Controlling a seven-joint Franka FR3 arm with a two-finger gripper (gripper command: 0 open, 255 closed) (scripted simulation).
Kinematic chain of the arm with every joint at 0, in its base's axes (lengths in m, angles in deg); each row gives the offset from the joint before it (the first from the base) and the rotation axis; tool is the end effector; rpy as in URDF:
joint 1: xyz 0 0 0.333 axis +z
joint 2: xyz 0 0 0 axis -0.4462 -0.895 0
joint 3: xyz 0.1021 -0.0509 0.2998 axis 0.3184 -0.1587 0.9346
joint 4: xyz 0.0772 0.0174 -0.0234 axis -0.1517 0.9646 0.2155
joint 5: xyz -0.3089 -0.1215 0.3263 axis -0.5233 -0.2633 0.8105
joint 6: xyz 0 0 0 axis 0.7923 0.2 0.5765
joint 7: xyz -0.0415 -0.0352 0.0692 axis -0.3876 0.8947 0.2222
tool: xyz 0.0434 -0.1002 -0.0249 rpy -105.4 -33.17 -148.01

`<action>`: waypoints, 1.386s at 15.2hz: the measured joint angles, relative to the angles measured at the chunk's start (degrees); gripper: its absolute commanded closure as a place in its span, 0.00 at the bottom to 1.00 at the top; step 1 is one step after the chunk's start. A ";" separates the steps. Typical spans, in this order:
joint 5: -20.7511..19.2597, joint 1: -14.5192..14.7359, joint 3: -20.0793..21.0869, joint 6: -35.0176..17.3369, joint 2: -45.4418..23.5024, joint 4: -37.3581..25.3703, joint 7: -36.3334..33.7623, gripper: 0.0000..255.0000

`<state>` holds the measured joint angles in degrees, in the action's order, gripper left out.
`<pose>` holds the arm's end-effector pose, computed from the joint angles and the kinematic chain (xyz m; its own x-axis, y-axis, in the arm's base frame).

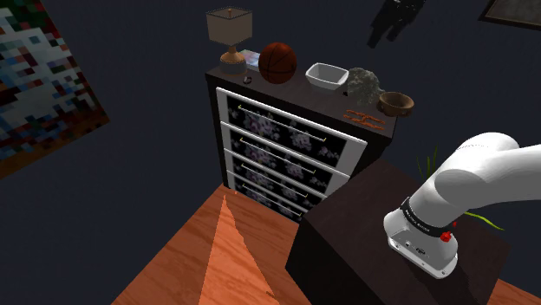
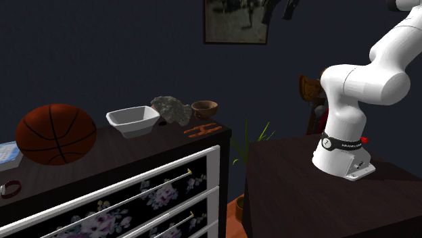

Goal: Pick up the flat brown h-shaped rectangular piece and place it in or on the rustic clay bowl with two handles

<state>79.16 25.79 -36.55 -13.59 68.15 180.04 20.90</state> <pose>0.3735 0.0027 0.6677 0.9736 0.0202 0.2273 0.0195 -0.9998 0.0056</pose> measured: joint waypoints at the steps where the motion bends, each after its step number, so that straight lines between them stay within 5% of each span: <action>1: 0.00 0.00 0.00 0.00 0.00 0.00 0.00 0.00; 9: -3.42 -1.83 -5.58 -8.43 -2.65 7.90 5.93 0.00; 21: -8.39 -4.85 -15.43 -25.64 -15.99 14.88 15.48 0.00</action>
<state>70.78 20.94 -51.98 -39.23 52.16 194.91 36.38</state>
